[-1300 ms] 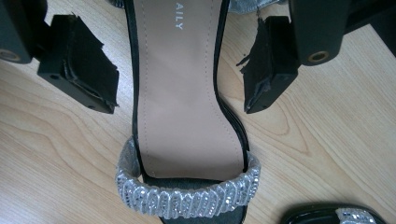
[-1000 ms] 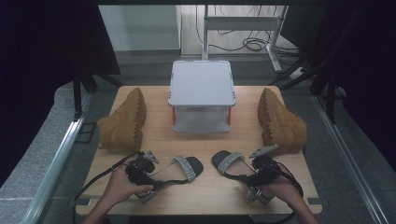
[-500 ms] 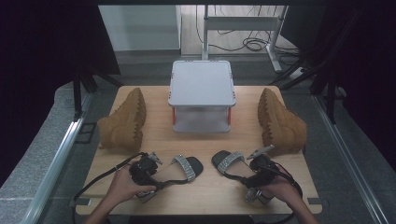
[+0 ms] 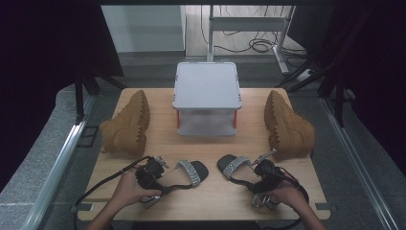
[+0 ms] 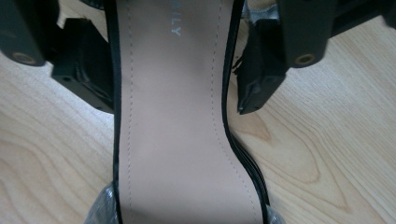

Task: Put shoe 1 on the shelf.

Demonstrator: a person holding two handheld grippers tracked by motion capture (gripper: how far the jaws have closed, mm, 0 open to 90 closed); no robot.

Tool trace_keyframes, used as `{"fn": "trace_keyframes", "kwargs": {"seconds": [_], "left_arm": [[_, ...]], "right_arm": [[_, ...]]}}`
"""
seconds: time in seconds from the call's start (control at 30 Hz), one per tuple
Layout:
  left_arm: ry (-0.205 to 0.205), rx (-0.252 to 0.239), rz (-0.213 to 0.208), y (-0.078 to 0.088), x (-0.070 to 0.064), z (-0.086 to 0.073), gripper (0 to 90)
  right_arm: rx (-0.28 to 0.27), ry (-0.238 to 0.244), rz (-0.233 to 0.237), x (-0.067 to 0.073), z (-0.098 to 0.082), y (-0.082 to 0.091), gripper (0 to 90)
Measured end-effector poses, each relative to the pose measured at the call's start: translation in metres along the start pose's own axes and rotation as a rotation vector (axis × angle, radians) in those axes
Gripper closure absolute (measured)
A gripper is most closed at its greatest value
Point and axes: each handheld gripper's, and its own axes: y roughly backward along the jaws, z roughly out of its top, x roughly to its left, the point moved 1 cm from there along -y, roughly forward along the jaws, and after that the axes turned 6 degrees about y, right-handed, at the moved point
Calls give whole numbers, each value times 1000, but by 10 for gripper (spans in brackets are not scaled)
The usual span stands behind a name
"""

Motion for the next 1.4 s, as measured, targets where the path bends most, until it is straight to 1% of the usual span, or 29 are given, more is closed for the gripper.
{"fn": "trace_keyframes", "kwargs": {"seconds": [0.07, 0.1, 0.13, 0.27, 0.37, 0.4, 0.47, 0.5, 0.53, 0.57, 0.63, 0.77, 0.8, 0.83, 0.87, 0.93, 0.97, 1.0, 1.03, 1.07, 1.1, 1.13, 1.17, 1.2, 1.23, 1.27, 1.3, 1.4], "left_arm": [[-9, 0, -5, 0, -1, 0, 365], [-15, -1, -6, 0, -1, 0, 382], [-20, 0, -4, 1, -3, 1, 417], [-18, 4, -6, 1, -3, 2, 420], [-18, -2, -10, 1, -2, 1, 422], [-16, -10, -15, 1, -2, 1, 423], [-8, -27, -19, 1, -1, 0, 424], [-8, -27, -19, 1, -1, 0, 424], [1, -44, -20, 1, 0, 0, 424], [1, -44, -20, 1, 0, 0, 425], [12, -58, -15, 2, 1, 1, 425], [19, -62, -4, 5, 4, 1, 426], [31, -81, -2, 8, 5, 2, 426], [31, -81, -2, 8, 5, 2, 426], [45, -102, -6, 12, 8, 3, 426], [58, -123, -12, 17, 11, 4, 427], [58, -123, -12, 17, 11, 4, 427], [69, -134, -15, 20, 13, 5, 427], [92, -160, -19, 23, 17, 7, 427], [103, -171, -19, 25, 19, 8, 427], [103, -171, -19, 25, 19, 8, 427], [126, -189, -15, 28, 23, 10, 427], [126, -189, -15, 28, 23, 10, 428], [142, -199, -5, 30, 26, 14, 428], [144, -199, 4, 30, 26, 16, 428], [144, -199, 4, 30, 26, 16, 428], [156, -210, 17, 32, 27, 20, 428], [177, -230, 11, 34, 28, 28, 428]], "right_arm": [[8, 4, -3, 0, 0, -1, 377], [12, 7, -12, 0, -1, -1, 393], [10, 2, -9, -1, -1, -1, 402], [7, -9, -8, -1, -1, -1, 409], [1, -16, -7, -1, -2, -1, 414], [-10, -28, -5, -2, -2, -1, 416], [-27, -36, 1, -2, -4, 0, 418], [-27, -36, 1, -2, -4, 0, 418], [-46, -45, 7, -3, -6, 0, 419], [-46, -45, 7, -3, -6, 0, 419], [-58, -52, -1, -2, -7, 0, 420], [-69, -63, -14, -2, -8, 0, 421], [-83, -77, -16, -3, -8, 1, 421], [-83, -77, -16, -3, -8, 1, 421], [-99, -94, -14, -5, -8, 4, 421], [-109, -105, -17, -6, -7, 6, 421], [-109, -105, -17, -6, -7, 6, 421], [-121, -118, -21, -7, -5, 8, 420], [-126, -122, -21, -7, -4, 9, 421], [-131, -130, -23, -7, -3, 10, 420], [-131, -130, -23, -7, -3, 10, 420], [-136, -144, -24, -8, 1, 13, 420], [-136, -144, -24, -8, 1, 13, 420], [-141, -163, -27, -8, 7, 18, 420], [-143, -164, -35, -8, 10, 20, 420], [-143, -164, -35, -8, 10, 20, 420], [-149, -173, -44, -7, 17, 25, 420], [-162, -187, -52, -7, 27, 28, 420]]}}
